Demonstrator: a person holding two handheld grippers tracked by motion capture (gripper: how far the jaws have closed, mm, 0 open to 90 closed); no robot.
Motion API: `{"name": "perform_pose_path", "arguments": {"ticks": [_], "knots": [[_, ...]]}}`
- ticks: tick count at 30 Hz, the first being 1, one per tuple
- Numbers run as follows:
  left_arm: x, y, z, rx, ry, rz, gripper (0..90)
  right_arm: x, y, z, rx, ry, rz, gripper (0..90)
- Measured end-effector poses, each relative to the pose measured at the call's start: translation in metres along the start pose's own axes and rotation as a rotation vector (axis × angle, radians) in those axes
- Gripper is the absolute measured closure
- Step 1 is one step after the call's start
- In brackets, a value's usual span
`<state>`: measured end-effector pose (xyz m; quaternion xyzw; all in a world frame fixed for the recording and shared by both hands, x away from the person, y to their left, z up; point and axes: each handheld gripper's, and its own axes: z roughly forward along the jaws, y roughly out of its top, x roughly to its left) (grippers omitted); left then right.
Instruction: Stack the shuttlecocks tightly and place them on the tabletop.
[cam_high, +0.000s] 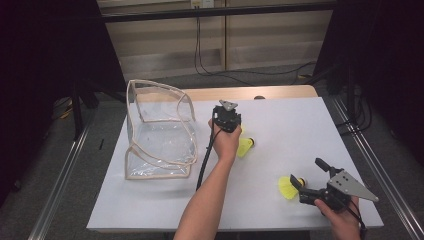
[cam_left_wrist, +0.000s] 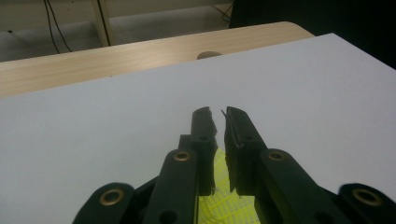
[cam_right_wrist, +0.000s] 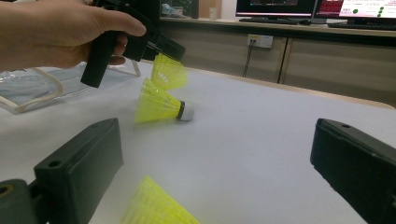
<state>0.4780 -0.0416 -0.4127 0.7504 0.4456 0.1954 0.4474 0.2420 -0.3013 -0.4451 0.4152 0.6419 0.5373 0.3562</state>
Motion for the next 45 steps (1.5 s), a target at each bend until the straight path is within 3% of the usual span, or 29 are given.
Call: {"name": "perform_pose_path", "arguments": {"ticks": [14, 29, 35, 39, 41, 45], "knots": [[-0.006, 0.0, 0.002, -0.008, -0.031, 0.003, 78.8, 0.0, 0.0, 0.0, 0.003, 0.003, -0.002, 2.0], [-0.01, -0.001, 0.003, 0.015, -0.066, 0.013, 75.0, 0.0, 0.0, 0.0, 0.004, 0.001, 0.0, 2.0], [-0.002, 0.002, 0.001, -0.007, -0.008, 0.007, 62.2, 0.001, 0.001, 0.0, -0.002, 0.003, -0.002, 2.0], [0.001, 0.003, 0.001, -0.002, 0.039, 0.028, 54.0, 0.0, 0.0, 0.0, 0.0, 0.002, 0.0, 2.0], [0.004, 0.002, 0.004, 0.004, 0.048, 0.014, 47.5, 0.0, 0.0, 0.0, 0.001, 0.004, 0.002, 2.0], [0.006, -0.002, 0.007, 0.028, 0.043, 0.02, 46.9, 0.0, 0.0, -0.001, -0.001, 0.002, -0.002, 2.0]]}}
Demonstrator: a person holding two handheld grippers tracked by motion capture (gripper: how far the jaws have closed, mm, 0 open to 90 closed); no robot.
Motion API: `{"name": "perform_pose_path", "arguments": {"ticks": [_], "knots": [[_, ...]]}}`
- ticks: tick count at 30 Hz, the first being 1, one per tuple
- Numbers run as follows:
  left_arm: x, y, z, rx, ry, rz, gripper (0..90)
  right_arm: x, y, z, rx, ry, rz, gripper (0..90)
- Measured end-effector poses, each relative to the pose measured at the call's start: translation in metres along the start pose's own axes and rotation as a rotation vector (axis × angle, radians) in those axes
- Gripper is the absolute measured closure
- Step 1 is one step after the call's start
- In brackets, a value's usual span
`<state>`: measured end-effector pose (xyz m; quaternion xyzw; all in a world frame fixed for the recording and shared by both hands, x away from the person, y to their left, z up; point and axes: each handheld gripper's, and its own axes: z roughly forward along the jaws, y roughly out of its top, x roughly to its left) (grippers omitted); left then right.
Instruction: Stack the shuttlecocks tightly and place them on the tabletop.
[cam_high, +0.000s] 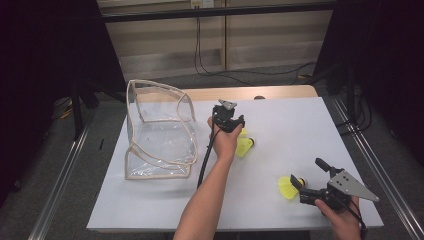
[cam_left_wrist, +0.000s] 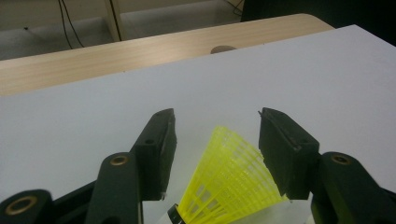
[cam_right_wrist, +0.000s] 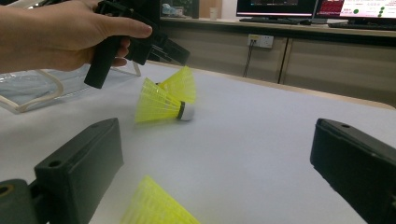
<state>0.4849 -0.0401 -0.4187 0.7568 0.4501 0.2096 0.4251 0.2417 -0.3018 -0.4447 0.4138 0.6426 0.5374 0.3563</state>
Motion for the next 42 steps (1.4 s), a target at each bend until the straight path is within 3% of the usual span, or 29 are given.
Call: {"name": "perform_pose_path", "arguments": {"ticks": [5, 13, 24, 36, 39, 42], "knots": [[0.0, 0.0, 0.001, 0.006, -0.017, -0.002, 49.8, 0.0, 0.0, 0.0, 0.0, 0.001, 0.004, 2.0], [0.004, -0.005, 0.001, 0.035, -0.009, 0.02, 55.8, 0.0, 0.0, -0.001, 0.001, 0.0, 0.002, 2.0], [0.008, -0.007, -0.003, 0.04, -0.033, -0.007, 62.1, 0.0, 0.0, 0.0, 0.003, -0.001, 0.003, 2.0], [0.009, -0.006, -0.013, 0.053, -0.063, -0.001, 64.4, 0.0, 0.0, 0.0, 0.002, -0.001, -0.004, 2.0], [0.009, -0.007, -0.015, 0.049, -0.069, -0.016, 64.7, 0.001, 0.0, 0.0, 0.002, -0.001, -0.005, 2.0], [0.009, -0.008, -0.018, 0.054, -0.074, 0.0, 65.3, 0.0, 0.0, 0.0, 0.002, -0.002, -0.006, 2.0]]}}
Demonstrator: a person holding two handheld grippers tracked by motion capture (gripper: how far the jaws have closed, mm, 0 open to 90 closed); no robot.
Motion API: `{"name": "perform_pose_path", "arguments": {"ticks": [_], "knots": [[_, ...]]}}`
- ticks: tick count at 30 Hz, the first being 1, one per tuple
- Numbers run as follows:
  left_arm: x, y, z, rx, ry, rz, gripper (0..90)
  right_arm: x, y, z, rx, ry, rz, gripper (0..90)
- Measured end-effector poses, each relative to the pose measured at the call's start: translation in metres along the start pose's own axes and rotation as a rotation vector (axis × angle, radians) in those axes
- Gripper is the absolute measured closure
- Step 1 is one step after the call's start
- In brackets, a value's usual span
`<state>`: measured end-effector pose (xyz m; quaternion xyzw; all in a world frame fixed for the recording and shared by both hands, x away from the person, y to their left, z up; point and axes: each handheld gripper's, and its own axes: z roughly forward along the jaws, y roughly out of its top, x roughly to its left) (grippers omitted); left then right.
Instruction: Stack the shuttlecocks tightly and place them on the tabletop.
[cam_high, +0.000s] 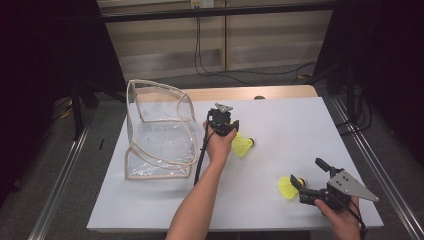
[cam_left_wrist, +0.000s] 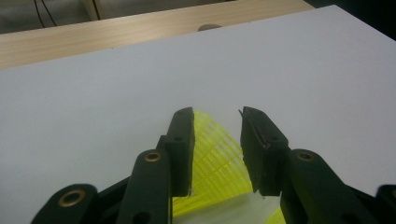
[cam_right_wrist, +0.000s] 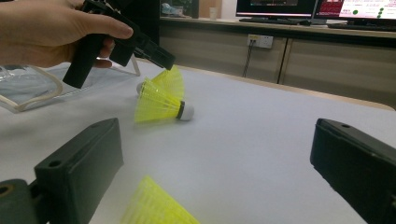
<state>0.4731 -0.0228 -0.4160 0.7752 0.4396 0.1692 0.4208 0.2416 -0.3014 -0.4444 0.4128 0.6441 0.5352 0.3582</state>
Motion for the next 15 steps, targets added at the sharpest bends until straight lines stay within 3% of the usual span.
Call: {"name": "perform_pose_path", "arguments": {"ticks": [15], "knots": [[-0.0033, -0.0022, -0.0071, 0.002, -0.022, -0.009, 66.0, 0.0017, 0.0005, 0.0005, -0.001, 0.006, -0.003, 2.0]]}}
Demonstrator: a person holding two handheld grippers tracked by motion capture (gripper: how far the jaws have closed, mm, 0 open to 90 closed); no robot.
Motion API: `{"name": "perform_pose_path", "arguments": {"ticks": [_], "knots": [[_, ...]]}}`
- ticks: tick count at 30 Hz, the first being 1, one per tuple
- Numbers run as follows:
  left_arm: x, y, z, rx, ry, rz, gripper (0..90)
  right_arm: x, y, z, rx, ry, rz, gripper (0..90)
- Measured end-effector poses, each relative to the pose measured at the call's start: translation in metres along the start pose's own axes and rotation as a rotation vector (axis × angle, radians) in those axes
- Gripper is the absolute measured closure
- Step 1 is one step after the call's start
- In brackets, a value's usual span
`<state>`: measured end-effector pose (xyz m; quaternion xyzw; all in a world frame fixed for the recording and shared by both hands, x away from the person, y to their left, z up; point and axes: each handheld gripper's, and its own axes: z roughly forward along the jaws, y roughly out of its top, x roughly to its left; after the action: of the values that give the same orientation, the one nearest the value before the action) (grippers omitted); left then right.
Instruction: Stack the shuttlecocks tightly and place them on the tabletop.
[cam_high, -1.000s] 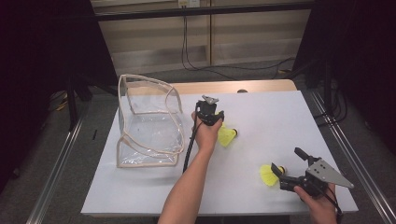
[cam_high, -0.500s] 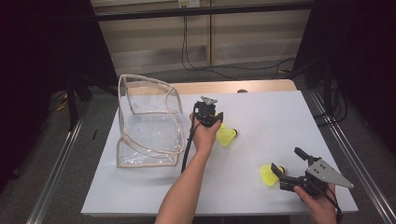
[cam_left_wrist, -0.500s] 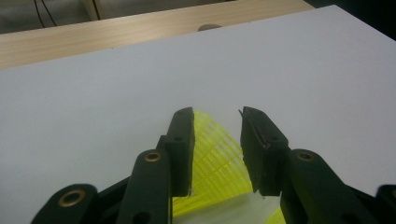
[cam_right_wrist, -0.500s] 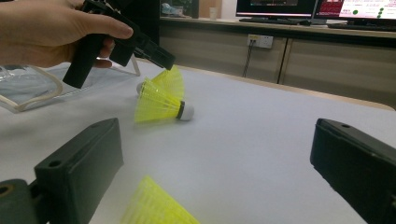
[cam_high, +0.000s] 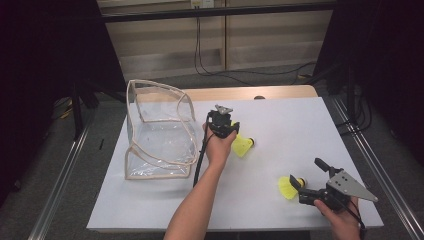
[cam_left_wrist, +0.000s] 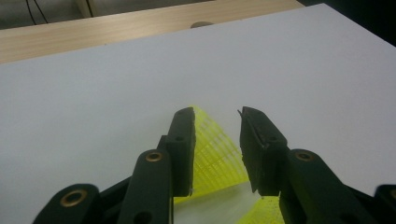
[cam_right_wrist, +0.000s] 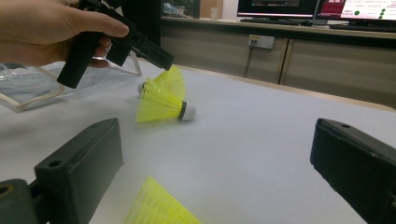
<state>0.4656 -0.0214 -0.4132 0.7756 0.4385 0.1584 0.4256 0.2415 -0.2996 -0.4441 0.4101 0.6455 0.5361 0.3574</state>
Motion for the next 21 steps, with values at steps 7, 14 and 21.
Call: {"name": "perform_pose_path", "arguments": {"ticks": [7, 14, 21], "knots": [[0.0, 0.002, -0.001, -0.016, 0.002, -0.006, 67.1, 0.0, 0.0, 0.0, 0.003, -0.001, -0.002, 2.0], [0.007, 0.011, 0.004, -0.036, 0.043, -0.006, 83.4, -0.001, 0.0, 0.0, 0.0, 0.0, 0.0, 2.0], [0.015, 0.011, 0.016, -0.029, 0.064, -0.016, 88.6, -0.001, -0.001, 0.0, 0.001, -0.001, 0.0, 2.0]]}}
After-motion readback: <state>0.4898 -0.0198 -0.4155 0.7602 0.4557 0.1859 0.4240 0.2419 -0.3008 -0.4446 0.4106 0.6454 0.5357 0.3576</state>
